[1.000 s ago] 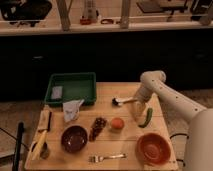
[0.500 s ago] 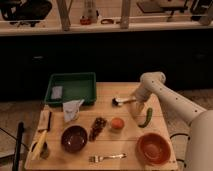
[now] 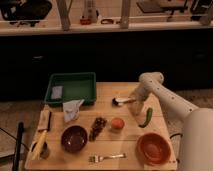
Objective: Wipe purple bowl with brush
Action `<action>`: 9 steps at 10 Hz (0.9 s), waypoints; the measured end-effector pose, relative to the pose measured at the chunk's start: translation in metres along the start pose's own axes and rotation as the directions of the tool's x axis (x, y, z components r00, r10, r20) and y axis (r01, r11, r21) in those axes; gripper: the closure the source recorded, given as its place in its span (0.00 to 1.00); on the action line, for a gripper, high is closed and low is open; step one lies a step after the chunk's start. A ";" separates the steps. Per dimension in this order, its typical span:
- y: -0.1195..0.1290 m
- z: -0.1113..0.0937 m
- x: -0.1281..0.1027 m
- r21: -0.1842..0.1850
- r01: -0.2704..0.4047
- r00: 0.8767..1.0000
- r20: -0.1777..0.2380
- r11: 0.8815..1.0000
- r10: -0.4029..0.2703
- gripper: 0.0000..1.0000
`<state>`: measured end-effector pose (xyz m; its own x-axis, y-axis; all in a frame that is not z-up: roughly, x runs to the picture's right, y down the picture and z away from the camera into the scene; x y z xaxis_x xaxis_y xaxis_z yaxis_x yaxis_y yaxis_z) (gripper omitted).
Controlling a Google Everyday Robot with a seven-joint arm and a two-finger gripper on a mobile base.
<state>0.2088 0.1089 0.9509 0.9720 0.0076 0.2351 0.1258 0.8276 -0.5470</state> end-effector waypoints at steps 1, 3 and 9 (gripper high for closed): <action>-0.001 0.003 0.000 -0.001 0.005 1.000 -0.004 1.000 -0.005 0.39; 0.000 0.001 0.001 -0.001 0.006 1.000 -0.007 1.000 -0.006 0.61; 0.002 -0.006 0.004 -0.007 0.011 1.000 -0.013 1.000 -0.011 1.00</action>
<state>0.2140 0.1070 0.9455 0.9732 -0.0087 0.2300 0.1374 0.8239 -0.5498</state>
